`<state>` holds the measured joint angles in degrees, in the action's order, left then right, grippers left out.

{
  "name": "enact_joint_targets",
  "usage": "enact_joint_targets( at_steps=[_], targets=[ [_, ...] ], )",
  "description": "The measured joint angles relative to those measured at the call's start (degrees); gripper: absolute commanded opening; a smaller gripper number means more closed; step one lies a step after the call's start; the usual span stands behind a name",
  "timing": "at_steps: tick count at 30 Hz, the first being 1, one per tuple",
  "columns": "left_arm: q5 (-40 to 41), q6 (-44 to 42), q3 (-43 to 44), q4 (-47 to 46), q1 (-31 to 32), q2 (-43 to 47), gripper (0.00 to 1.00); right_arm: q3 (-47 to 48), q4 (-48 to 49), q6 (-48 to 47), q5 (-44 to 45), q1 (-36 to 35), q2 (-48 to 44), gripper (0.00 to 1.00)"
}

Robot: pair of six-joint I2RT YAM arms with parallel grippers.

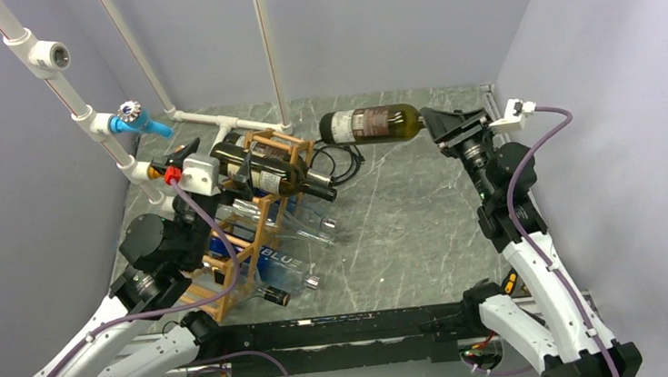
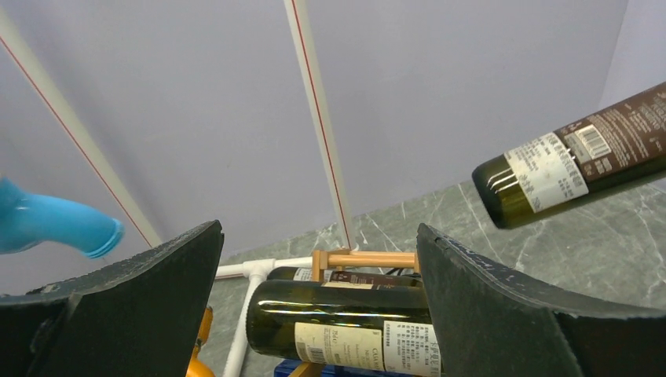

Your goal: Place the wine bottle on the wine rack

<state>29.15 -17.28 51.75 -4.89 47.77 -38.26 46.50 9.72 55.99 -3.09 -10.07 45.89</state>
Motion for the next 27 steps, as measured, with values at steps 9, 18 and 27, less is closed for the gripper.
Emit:
enact_joint_targets(
  at_steps=[9,18,27],
  targets=[
    [2.19,-0.92,0.0,-0.61,0.0,3.26,0.99,0.02,7.5,-0.11,0.81,-12.44,1.09,0.0],
    [3.74,-2.16,-0.15,-1.79,0.0,3.93,0.99,-1.95,17.88,-5.68,6.75,-30.51,6.93,0.0],
    [3.93,-2.64,-0.74,-1.95,0.0,3.58,0.99,1.31,26.05,-11.45,12.07,-40.0,16.52,0.0]
  ],
)
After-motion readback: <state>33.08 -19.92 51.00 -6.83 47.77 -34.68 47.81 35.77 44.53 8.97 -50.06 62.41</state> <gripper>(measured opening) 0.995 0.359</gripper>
